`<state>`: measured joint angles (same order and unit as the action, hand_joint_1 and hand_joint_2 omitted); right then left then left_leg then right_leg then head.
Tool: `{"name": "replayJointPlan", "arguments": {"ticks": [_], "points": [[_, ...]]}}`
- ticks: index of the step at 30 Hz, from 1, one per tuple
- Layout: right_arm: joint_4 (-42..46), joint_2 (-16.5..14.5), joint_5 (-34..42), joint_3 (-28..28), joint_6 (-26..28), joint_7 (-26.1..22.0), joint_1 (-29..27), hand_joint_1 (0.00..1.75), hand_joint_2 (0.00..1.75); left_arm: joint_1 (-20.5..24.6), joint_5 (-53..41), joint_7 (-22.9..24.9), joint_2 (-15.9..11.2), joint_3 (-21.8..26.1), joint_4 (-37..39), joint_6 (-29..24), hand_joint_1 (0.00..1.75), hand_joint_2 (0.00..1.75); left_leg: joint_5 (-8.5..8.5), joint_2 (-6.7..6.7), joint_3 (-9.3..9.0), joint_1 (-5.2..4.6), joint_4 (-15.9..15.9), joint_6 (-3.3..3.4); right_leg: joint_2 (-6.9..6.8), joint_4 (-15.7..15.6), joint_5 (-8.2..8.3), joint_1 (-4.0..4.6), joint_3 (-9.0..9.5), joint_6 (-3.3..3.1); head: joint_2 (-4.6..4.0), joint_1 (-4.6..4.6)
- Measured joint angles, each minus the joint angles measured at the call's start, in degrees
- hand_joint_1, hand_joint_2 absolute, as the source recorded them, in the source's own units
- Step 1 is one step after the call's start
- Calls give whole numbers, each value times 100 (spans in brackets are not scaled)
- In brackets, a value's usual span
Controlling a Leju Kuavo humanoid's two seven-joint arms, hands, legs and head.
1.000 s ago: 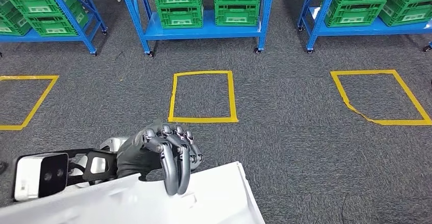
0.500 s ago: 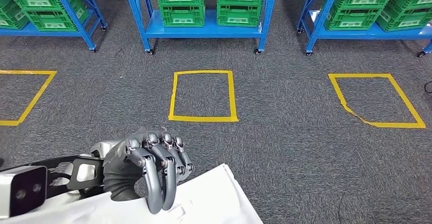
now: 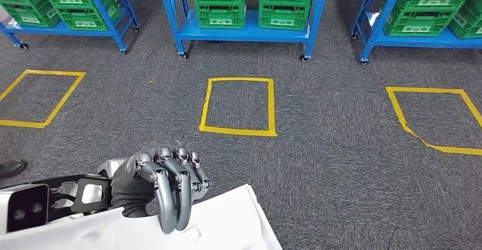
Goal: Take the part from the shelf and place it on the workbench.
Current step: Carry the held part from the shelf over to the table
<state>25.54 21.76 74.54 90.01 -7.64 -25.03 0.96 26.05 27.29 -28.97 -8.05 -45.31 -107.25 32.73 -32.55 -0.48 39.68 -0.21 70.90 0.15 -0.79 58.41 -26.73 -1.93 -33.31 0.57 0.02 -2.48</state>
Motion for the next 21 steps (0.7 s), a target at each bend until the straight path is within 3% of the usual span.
{"name": "replayJointPlan", "arguments": {"ticks": [1,2,3,4,6,8,10,12,13,15,17,18,19,21], "points": [[-15,-3,-6,0,-10,0,-6,0,0,-6,9,1,0,4,1,-12,171,175,-86,20,139,15,279,-8,-51,0,-1,7,-6,-1,0,-1],[-28,-4,-10,0,-22,0,-10,0,0,-10,20,1,-1,8,1,-22,171,175,-70,33,184,23,363,-3,-106,1,-2,17,-8,-1,0,-1],[-38,-5,-14,0,-32,0,-11,0,0,-11,30,1,-2,13,2,-29,171,175,50,47,107,23,209,18,-161,0,-3,30,-6,-1,0,-1],[-45,-7,-16,0,-40,-1,-9,0,0,-9,38,1,-3,20,2,-33,171,175,235,93,-84,10,-157,62,-215,-1,-4,47,0,-1,0,-1],[-50,-19,-20,0,-51,-1,-6,0,0,1,48,0,-3,38,1,-35,171,175,500,333,-506,-56,-962,191,-317,-7,-6,78,15,2,0,11],[-56,-26,-27,0,-62,-2,-10,0,0,19,53,-3,0,53,1,-39,171,175,544,480,-661,-121,-1288,271,-425,-16,-8,77,24,20,0,19],[-63,-25,-32,1,-68,-2,-5,0,0,26,56,-10,2,61,1,-43,171,175,582,367,-682,-130,-1347,293,-546,-48,-8,71,52,63,0,10],[-68,-27,-36,1,-69,-4,8,0,0,28,49,-21,11,74,2,-43,171,175,688,231,-769,-97,-1494,316,-425,62,-86,66,23,86,0,18],[-70,-25,-37,1,-70,-5,10,0,0,31,43,-27,25,79,4,-43,171,175,742,165,-808,-76,-1560,327,-277,272,-195,62,-73,72,-1,34],[-79,-8,-37,0,-70,-8,-3,0,0,21,30,-34,52,78,14,-43,171,175,793,31,-797,-67,-1594,347,-5,978,-502,51,-412,24,-1,63],[-92,9,-37,3,-69,-7,-23,0,0,-11,22,-34,64,70,27,-43,171,175,802,-131,-779,-69,-1587,342,63,1559,-684,49,-709,51,0,73],[-98,13,-37,4,-69,-7,-27,0,0,-21,20,-34,66,67,32,-43,171,175,802,-216,-776,-66,-1577,336,69,1576,-651,41,-731,101,0,73],[-104,16,-41,6,-70,-7,-25,0,0,-25,17,-34,68,62,36,-42,171,175,798,-294,-775,-57,-1561,324,75,1372,-534,28,-647,167,0,74],[-111,26,-54,6,-70,-7,-20,0,0,-26,15,-34,78,46,37,-39,171,175,756,-436,-753,-39,-1474,265,205,553,-189,-22,-268,291,0,77]]}}
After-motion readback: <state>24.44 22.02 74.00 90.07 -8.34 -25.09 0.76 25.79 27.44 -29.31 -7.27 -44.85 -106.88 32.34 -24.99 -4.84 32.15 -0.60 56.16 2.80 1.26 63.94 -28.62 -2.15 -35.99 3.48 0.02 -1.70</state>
